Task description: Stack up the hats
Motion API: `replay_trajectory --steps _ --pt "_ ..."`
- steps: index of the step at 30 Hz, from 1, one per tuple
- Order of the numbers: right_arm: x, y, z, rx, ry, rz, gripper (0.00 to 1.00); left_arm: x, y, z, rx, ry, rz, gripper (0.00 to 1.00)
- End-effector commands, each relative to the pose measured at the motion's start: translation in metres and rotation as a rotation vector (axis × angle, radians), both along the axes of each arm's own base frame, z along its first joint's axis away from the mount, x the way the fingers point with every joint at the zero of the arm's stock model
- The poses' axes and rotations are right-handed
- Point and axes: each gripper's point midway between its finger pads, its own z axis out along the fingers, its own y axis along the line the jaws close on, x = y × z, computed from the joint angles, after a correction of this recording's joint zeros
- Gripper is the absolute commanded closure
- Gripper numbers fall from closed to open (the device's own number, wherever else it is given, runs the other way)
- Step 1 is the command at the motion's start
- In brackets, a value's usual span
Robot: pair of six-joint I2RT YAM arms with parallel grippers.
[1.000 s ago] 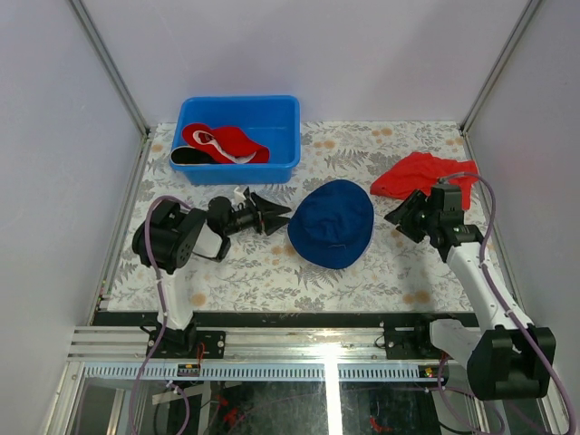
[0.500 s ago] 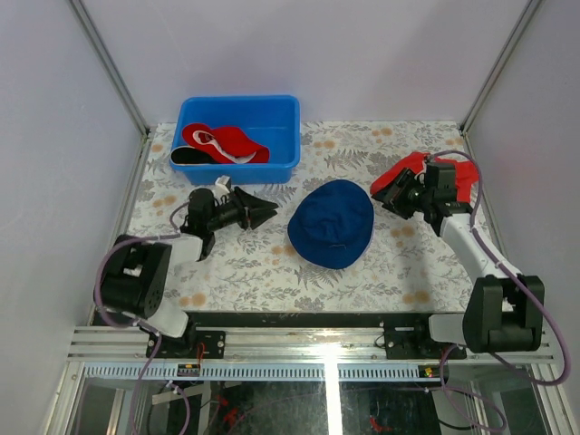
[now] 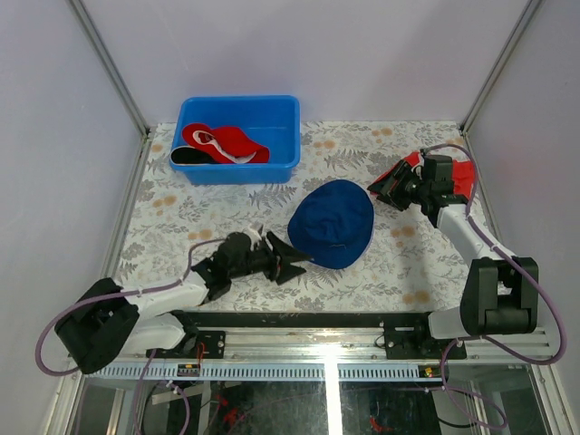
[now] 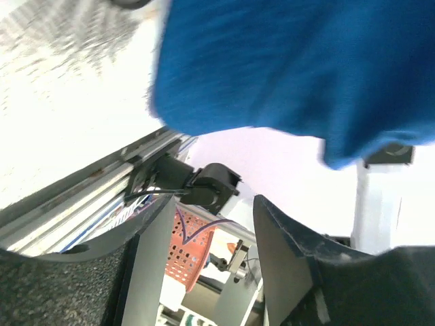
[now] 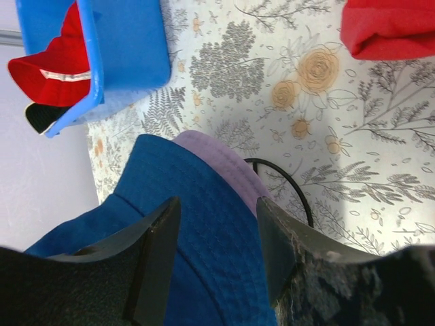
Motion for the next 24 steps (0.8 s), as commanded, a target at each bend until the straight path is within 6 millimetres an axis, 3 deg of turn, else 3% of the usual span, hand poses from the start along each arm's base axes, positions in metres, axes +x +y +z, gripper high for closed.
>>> replay_trajectory --steps 1,5,8,14,20,24 --pt "0.014 0.008 0.018 0.068 -0.088 0.016 0.44 0.010 -0.008 0.002 -0.092 0.088 0.218 0.51" --pt "0.026 0.013 0.019 0.079 -0.101 0.053 0.44 0.004 -0.036 -0.002 -0.068 0.091 0.164 0.51" --pt "0.033 0.019 0.020 0.098 -0.089 0.091 0.44 0.012 -0.046 -0.008 -0.088 0.100 0.173 0.51" --pt "0.027 0.024 0.016 0.091 -0.064 0.152 0.44 0.023 -0.065 -0.026 -0.065 0.109 0.155 0.52" --pt "0.000 0.025 0.006 0.068 -0.008 0.184 0.44 0.031 -0.046 -0.047 -0.026 0.127 0.204 0.52" --pt "-0.022 0.027 -0.002 0.051 0.021 0.204 0.44 0.042 -0.028 -0.049 0.011 0.106 0.227 0.51"
